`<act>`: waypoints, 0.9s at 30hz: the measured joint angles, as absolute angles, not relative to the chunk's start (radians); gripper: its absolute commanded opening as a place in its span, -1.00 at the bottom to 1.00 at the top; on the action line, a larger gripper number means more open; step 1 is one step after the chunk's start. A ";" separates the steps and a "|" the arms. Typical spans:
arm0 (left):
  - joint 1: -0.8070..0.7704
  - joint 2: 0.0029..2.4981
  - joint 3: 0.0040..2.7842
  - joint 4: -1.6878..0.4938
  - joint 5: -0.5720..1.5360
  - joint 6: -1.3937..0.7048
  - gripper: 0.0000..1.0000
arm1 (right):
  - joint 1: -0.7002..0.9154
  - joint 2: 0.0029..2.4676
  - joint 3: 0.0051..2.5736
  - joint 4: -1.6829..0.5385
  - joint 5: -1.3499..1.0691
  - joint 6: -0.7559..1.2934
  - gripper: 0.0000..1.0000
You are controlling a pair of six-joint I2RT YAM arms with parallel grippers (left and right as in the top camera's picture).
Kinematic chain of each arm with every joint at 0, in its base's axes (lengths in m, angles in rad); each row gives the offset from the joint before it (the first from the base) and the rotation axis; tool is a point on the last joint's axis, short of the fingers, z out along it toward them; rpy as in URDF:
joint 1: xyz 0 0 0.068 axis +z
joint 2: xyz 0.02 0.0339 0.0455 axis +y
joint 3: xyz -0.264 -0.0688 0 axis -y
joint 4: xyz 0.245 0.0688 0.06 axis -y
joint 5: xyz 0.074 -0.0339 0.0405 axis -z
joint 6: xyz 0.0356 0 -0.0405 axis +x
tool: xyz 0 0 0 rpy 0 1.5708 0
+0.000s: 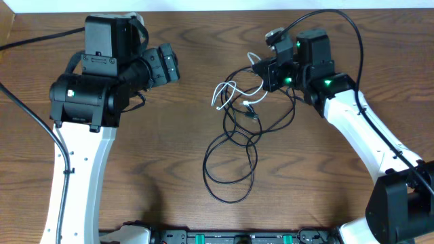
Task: Untangle cables
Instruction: 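Carry the white cable off to the right with the right gripper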
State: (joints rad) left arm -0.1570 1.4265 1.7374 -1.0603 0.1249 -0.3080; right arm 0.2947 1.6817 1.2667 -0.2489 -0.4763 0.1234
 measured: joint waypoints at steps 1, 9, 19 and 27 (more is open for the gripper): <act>-0.154 1.428 1.737 -1.069 0.125 -0.306 0.79 | 0.287 1.679 1.267 -0.246 -0.469 0.132 -0.98; -0.151 1.430 1.737 -1.092 0.125 -0.298 0.79 | 0.131 1.533 1.267 -0.251 -0.435 0.172 -0.98; -0.151 1.430 1.737 -1.096 0.125 -0.290 0.79 | -0.334 1.340 1.268 -0.312 -0.422 0.279 -0.98; -0.151 1.431 1.737 -1.096 0.125 -0.290 0.79 | -0.543 1.344 1.268 -0.414 -0.398 0.316 -0.98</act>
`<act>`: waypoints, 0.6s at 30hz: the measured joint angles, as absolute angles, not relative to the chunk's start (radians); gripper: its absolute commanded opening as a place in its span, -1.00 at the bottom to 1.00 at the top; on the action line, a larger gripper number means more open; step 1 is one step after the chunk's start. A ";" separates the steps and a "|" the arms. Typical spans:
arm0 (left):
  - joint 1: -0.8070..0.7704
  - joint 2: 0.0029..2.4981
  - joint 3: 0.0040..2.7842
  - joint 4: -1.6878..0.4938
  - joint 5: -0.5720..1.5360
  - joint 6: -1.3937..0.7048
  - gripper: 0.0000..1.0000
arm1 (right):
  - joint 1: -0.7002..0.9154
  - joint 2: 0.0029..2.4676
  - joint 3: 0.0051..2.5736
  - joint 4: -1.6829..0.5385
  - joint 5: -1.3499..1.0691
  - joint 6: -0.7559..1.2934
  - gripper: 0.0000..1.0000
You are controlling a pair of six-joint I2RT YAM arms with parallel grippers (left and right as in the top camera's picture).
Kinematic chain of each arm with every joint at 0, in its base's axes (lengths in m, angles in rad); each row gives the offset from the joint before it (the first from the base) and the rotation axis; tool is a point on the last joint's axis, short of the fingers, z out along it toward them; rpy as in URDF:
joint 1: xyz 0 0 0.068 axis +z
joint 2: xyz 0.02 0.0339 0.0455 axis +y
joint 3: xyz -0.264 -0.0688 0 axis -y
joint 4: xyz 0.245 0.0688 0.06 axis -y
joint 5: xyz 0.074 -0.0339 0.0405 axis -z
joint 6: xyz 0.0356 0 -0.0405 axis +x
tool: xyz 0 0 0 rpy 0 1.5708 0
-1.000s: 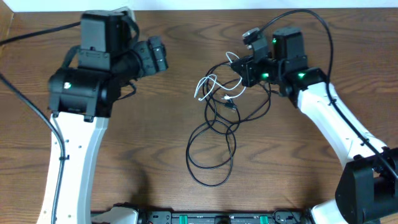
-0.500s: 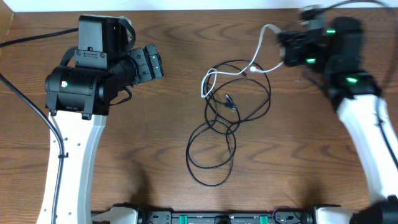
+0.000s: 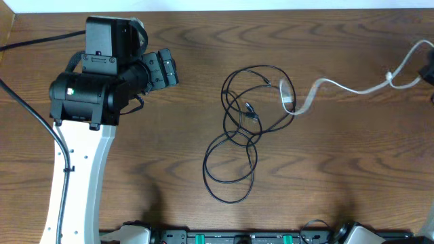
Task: Untangle cables
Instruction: 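Carry the white cable off to the right with the right gripper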
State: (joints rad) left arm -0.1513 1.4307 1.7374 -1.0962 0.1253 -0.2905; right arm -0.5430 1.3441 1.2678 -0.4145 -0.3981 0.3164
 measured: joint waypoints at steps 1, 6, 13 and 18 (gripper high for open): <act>-0.151 1.431 1.737 -1.096 0.125 -0.290 0.79 | -0.551 1.347 1.268 -0.421 -0.396 0.319 -0.98; -0.151 1.431 1.737 -1.096 0.125 -0.290 0.79 | -0.542 1.378 1.268 -0.454 -0.416 0.314 -0.98; -0.151 1.431 1.737 -1.096 0.125 -0.290 0.79 | -0.463 1.400 1.268 -0.455 -0.384 0.292 -0.98; -0.151 1.431 1.737 -1.097 0.125 -0.290 0.80 | -0.412 1.401 1.267 -0.224 -0.357 0.261 -0.98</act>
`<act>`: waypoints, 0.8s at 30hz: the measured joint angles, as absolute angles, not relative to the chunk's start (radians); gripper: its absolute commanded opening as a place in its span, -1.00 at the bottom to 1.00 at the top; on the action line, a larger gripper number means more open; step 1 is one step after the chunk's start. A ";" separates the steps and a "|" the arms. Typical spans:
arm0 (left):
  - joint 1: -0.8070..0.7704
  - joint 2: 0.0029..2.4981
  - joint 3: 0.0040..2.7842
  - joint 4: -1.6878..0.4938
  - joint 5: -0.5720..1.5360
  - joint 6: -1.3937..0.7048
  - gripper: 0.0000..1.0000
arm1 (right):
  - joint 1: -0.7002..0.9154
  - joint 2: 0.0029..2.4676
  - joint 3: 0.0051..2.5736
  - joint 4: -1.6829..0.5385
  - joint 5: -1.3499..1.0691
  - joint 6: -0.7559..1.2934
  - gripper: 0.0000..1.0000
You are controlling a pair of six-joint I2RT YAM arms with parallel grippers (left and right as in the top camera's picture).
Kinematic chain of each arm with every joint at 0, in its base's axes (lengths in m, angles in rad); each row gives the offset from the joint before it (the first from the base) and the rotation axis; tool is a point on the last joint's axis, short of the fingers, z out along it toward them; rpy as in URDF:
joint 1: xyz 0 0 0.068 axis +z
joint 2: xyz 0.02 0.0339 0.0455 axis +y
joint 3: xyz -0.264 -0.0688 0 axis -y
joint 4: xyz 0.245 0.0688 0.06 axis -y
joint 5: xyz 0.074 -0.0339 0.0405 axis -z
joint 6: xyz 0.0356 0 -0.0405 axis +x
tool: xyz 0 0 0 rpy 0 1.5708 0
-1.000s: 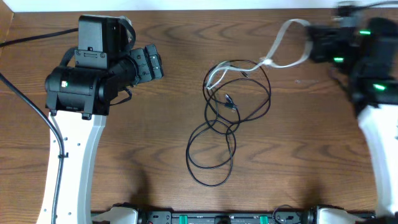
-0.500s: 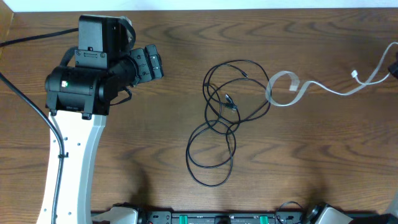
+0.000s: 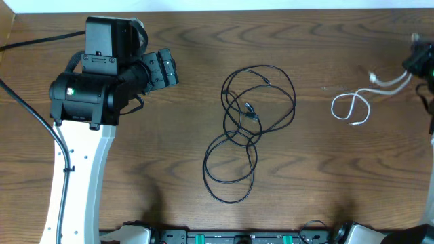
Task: Untangle cables
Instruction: 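Carry the white cable off to the right with the right gripper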
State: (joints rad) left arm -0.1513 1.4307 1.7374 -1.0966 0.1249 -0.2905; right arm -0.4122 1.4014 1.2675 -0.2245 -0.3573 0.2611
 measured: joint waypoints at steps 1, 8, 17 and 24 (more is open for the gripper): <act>-0.151 1.431 1.737 -1.097 0.125 -0.290 0.79 | -0.407 1.401 1.269 -0.173 -0.359 0.257 -0.98; -0.151 1.431 1.737 -1.097 0.125 -0.290 0.79 | -0.403 1.403 1.279 0.181 -0.290 0.217 -0.98; -0.151 1.431 1.737 -1.097 0.125 -0.290 0.79 | -0.500 1.432 1.394 0.245 -0.217 0.151 -0.98; -0.151 1.431 1.737 -1.097 0.125 -0.290 0.79 | -0.566 1.533 1.422 0.175 -0.202 0.117 -0.98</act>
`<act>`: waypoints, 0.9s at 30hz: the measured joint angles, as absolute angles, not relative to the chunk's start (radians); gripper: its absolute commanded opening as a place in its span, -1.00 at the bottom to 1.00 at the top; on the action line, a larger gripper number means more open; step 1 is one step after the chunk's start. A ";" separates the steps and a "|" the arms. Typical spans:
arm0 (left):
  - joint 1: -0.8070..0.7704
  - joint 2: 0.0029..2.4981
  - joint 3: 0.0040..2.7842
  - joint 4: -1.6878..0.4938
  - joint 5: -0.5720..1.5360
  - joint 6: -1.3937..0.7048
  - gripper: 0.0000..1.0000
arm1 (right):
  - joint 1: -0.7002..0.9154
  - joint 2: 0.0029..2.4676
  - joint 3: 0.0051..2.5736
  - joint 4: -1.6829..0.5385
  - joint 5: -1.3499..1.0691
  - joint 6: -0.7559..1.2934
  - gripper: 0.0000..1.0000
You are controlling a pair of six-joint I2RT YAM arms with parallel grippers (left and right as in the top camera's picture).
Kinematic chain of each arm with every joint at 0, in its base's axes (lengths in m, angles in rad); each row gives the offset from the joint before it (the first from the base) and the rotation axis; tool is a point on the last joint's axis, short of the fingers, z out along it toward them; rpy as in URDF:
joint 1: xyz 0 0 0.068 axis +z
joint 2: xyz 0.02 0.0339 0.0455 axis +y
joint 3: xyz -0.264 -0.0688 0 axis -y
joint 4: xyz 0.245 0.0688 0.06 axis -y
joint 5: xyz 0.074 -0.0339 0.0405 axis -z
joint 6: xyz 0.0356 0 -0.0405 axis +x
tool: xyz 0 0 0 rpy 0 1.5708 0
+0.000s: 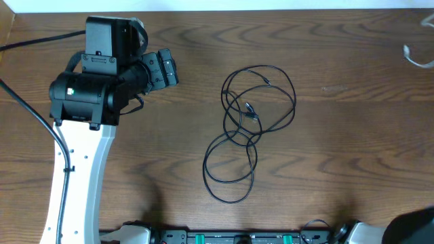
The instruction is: Untangle cables
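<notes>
A black cable [273, 70] lies alone at the table's middle in several overlapping loops, its plug end [249, 110] inside the upper loop. Only a short bend of the white cable [415, 59] shows, at the far right edge, well apart from the black one. My left gripper [169, 68] hangs at the upper left, pointing right, a good way left of the black cable and holding nothing that I can see. Its jaws are not distinct from above. My right gripper is out of view.
The brown wooden table [325, 169] fills the view. The left arm's white link [78, 176] runs down the left side. A black power lead [27, 42] crosses the far left. The right arm's dark base [410, 230] shows at the bottom right corner.
The white cable, which lay in a small loop right of the black cable with the right gripper at the edge, is now almost wholly out of frame. The right gripper has left the view.
First my right gripper was at the tangle of white and black cables in the middle. Then the white cable was stretched out to the right edge. Later it lay looped clear of the black one, and now only its bend shows. The black cable and left arm stayed put.
</notes>
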State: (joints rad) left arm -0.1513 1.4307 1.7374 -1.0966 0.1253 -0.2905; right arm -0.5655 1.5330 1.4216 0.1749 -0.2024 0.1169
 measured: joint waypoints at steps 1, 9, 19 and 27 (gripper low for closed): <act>-0.151 1.431 1.737 -1.097 0.125 -0.290 0.79 | -0.572 1.557 1.422 0.157 -0.202 0.113 -0.98; -0.151 1.431 1.737 -1.099 0.125 -0.290 0.79 | -0.626 1.748 1.420 0.059 -0.191 0.107 -0.98; -0.151 1.431 1.737 -1.116 0.125 -0.290 0.79 | -0.686 1.879 1.420 0.023 -0.126 0.113 -0.94; -0.151 1.431 1.737 -1.118 0.125 -0.290 0.79 | -0.721 1.954 1.420 0.027 -0.116 0.184 0.99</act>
